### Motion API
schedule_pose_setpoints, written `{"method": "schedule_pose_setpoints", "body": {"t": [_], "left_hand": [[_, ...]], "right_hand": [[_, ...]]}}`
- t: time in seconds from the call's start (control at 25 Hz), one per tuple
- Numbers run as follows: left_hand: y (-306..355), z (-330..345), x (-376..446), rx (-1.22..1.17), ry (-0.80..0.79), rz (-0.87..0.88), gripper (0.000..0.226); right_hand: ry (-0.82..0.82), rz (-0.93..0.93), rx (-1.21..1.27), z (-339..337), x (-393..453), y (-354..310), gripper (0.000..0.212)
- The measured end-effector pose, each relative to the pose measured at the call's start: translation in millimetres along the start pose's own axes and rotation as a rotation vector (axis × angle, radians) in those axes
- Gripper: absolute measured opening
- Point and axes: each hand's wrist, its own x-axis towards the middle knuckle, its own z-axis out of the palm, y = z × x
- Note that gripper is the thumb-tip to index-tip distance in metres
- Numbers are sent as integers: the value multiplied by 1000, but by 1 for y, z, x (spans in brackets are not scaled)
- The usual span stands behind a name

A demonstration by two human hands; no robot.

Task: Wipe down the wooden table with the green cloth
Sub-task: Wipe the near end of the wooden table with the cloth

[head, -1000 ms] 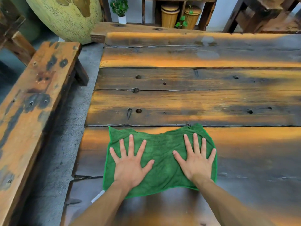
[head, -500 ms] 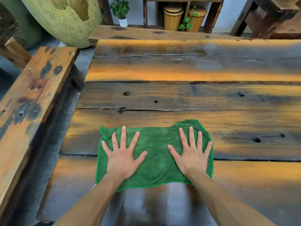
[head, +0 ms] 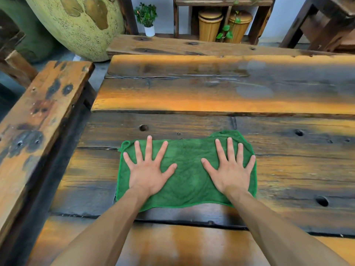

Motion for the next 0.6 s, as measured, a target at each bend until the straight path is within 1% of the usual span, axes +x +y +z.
{"method": "schedule_pose_setpoints", "body": {"t": [0.36, 0.6], "left_hand": [[3, -22, 91, 5, 25, 53, 81], [5, -36, 150, -7, 26, 48, 80]], "right_hand": [[37, 42, -5, -16, 80, -16, 81], [58, 57, -5, -26, 135, -26, 81]]}}
